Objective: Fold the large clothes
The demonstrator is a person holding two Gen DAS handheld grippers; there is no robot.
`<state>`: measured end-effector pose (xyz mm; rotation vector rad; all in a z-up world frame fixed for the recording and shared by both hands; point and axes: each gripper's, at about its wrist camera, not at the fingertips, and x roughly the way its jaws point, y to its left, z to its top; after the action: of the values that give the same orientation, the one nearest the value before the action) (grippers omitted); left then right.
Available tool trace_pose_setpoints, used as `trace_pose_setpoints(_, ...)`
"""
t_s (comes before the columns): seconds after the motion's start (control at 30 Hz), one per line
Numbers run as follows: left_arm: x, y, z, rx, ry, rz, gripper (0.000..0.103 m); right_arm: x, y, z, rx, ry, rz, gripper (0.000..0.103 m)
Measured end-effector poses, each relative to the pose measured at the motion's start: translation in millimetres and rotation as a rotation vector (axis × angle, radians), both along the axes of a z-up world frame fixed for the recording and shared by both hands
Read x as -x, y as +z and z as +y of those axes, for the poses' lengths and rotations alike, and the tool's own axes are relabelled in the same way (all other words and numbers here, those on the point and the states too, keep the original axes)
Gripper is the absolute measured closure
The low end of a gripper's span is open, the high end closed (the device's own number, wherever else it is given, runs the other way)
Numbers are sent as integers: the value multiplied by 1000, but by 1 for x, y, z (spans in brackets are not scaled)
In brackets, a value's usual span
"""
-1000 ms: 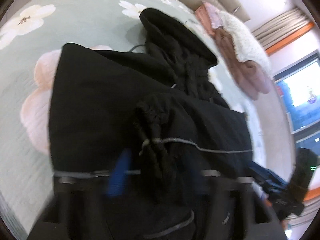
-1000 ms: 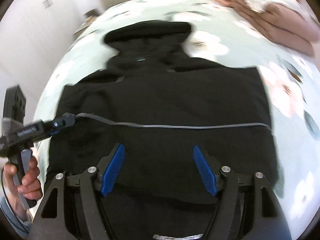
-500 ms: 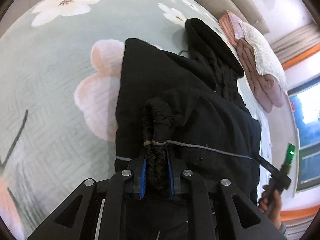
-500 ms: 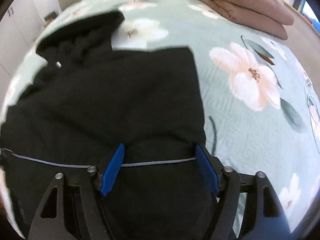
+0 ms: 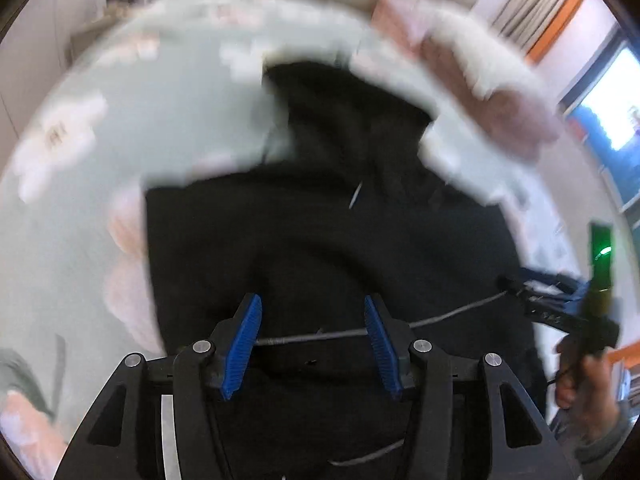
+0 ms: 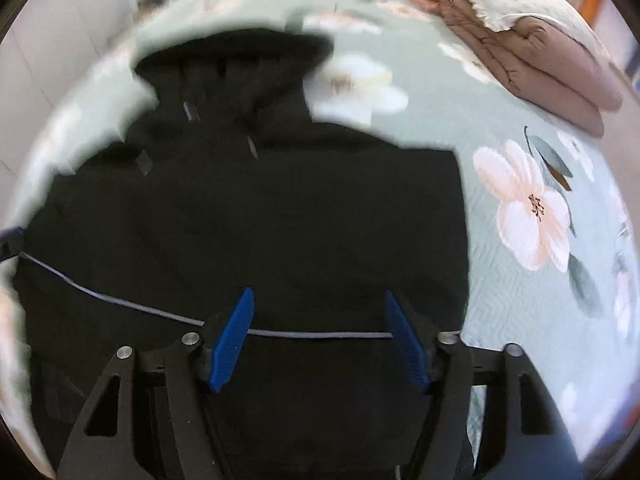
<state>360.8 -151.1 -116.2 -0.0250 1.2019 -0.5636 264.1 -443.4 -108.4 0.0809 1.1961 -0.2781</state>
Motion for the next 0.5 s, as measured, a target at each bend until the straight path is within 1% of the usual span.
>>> trace_pose_setpoints(0.03,-2,-15,1,-21,8,22,49,-1,-14,-3,-7,-2,30,35)
trace_pose_setpoints(0.07,-3,-25,4,-10,12,26,50,1,-18,-7,-23,-3,23,35)
trace_pose_setpoints(0.1,-6,-24,4,-5,1,17,50,1,-19,-9,-31,0,20,35)
trace_pose_setpoints(0.13,-7,-20,1,-15,-18,15,50,-2,-17,-12,-38,11,36,35)
trace_pose_setpoints(0.17,-7,-13,-1,-21,-46,8,49,-4,-13,-13,-51,17,50,35)
trace_pose_setpoints(0.2,-8,0,-2,4,-78,-8,49,-7,-4,-17,-88,25,46,36)
trace_pose_setpoints(0.23,-8,15,1,57,-101,-32,49,-18,6,-23,-137,34,17,36)
trace_pose_setpoints(0.27,-17,33,0,106,-115,-63,49,-25,24,-30,-179,40,-42,36)
trace_pose_setpoints(0.33,-42,57,-12,129,-105,-127,49,-44,50,-40,-171,36,-127,36)
trace_pose_setpoints(0.37,-63,67,-18,144,-94,-157,49,-64,64,-47,-153,34,-182,36)
trace_pose_setpoints(0.43,-101,71,-30,117,-51,-211,49,-100,76,-60,-119,24,-260,36)
trace_pose_setpoints(0.47,-127,68,-38,85,-14,-236,49,-121,74,-65,-105,22,-280,36)
trace_pose_setpoints(0.5,-144,65,-45,78,11,-236,49,-141,72,-69,-102,17,-296,36)
